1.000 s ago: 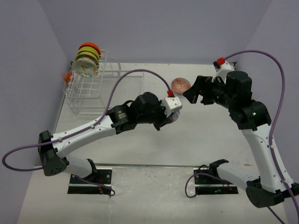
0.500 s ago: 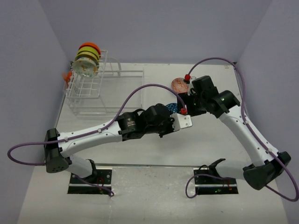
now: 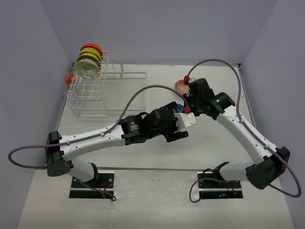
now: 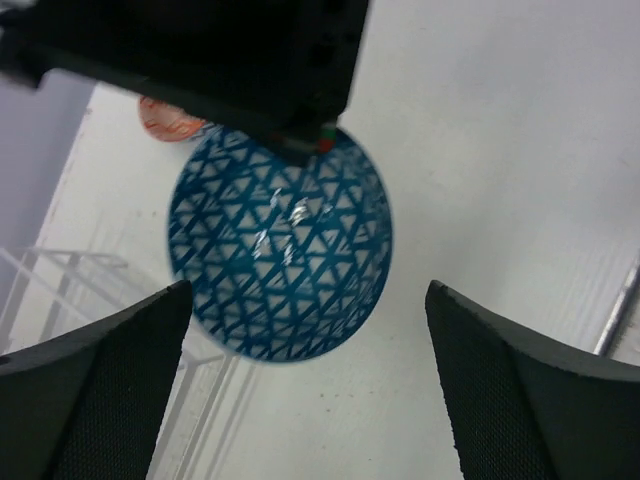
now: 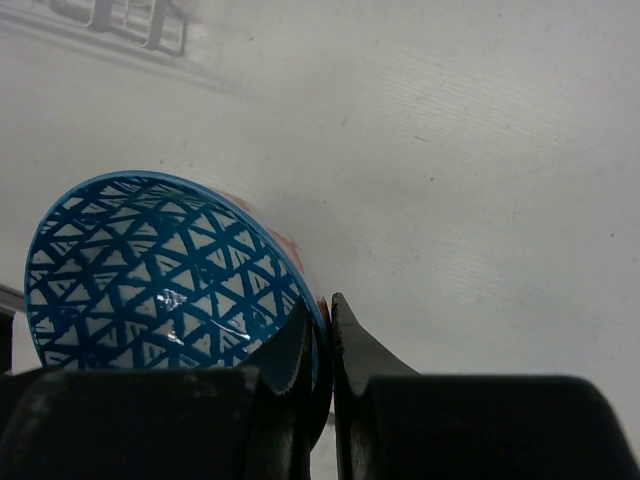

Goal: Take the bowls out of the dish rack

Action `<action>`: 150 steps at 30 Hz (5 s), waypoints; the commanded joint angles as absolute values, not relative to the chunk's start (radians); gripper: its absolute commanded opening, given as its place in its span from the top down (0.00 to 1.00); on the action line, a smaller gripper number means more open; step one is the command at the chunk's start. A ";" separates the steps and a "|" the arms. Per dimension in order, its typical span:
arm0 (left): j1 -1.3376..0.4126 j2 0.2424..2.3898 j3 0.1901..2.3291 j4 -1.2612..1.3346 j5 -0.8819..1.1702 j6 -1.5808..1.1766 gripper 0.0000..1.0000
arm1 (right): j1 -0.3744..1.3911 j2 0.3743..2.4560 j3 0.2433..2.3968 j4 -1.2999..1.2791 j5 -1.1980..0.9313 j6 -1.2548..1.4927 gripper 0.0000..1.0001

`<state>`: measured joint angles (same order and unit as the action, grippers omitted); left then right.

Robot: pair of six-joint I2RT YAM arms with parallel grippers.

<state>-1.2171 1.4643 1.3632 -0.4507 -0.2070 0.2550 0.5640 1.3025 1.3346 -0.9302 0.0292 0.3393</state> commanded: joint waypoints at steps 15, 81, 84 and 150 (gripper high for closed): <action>-0.976 0.939 1.307 -0.540 -1.020 -0.207 0.00 | 0.124 1.758 1.560 -0.471 0.006 0.489 1.00; -0.677 0.775 1.108 -0.396 -0.663 -0.201 0.00 | 0.110 2.069 1.842 -0.591 0.048 0.353 0.67; -0.669 0.776 1.109 -0.397 -0.652 -0.204 0.00 | 0.110 2.088 1.842 -0.597 0.035 0.356 0.81; 0.178 1.252 1.137 0.075 0.074 -1.186 0.15 | 0.158 0.557 0.914 -0.356 -0.661 0.572 0.01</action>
